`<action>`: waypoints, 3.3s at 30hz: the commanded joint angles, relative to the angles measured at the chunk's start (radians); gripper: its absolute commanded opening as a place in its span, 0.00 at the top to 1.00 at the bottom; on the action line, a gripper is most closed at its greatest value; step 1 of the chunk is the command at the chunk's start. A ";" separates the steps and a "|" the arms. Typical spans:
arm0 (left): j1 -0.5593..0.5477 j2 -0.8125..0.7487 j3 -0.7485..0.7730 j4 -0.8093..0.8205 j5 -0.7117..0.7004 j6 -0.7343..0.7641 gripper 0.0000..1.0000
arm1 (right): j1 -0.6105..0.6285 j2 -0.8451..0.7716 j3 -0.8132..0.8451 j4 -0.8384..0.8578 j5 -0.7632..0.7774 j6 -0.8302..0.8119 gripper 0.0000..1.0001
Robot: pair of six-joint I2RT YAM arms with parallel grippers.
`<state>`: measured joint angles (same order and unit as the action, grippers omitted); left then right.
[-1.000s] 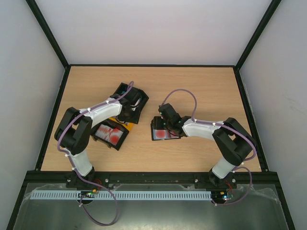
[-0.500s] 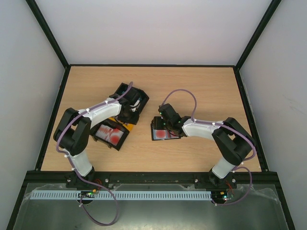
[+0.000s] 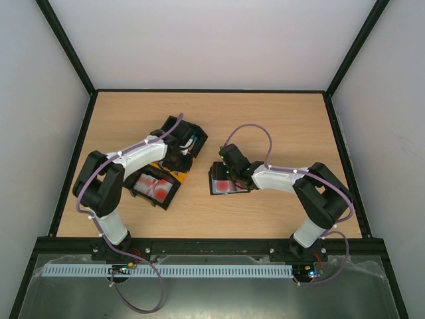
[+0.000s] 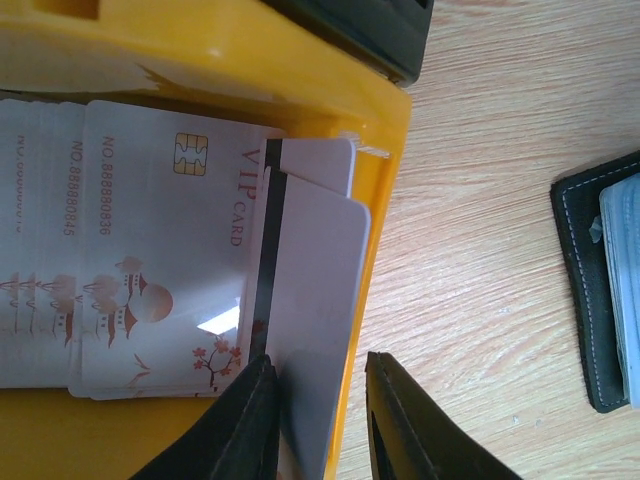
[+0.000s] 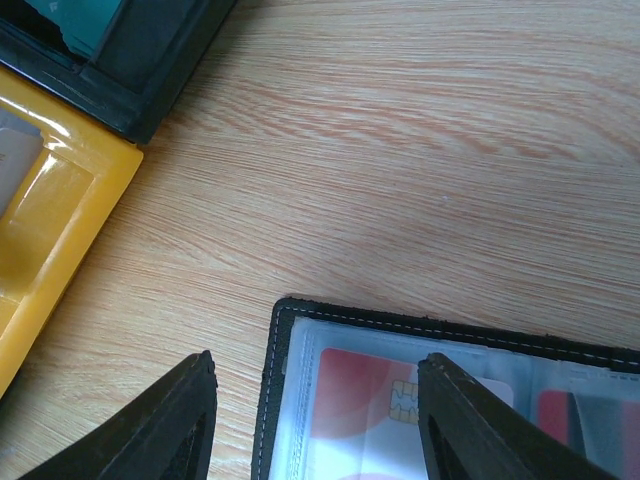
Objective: Put the credit cards into the card holder
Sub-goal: Pick up the credit card from the storage box.
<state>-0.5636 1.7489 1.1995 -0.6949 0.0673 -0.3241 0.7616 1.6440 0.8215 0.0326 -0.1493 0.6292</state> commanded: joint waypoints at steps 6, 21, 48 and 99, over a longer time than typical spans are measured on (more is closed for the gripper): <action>-0.011 -0.051 0.024 -0.049 0.038 -0.006 0.73 | 0.007 0.011 -0.008 0.015 0.030 0.002 0.46; -0.012 -0.066 0.015 -0.026 -0.014 -0.019 0.68 | 0.007 0.013 -0.012 0.016 0.029 0.002 0.46; -0.026 0.043 0.033 0.011 -0.037 0.008 0.52 | 0.007 0.031 -0.011 0.012 0.036 0.001 0.46; 0.174 -0.638 -0.099 0.423 0.413 -0.302 0.98 | -0.008 -0.177 -0.019 0.747 -0.470 0.466 0.18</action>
<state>-0.3992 1.1801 1.1454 -0.4816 0.2810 -0.4854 0.7601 1.5558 0.8223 0.5598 -0.5690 0.9993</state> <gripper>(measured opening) 0.033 0.816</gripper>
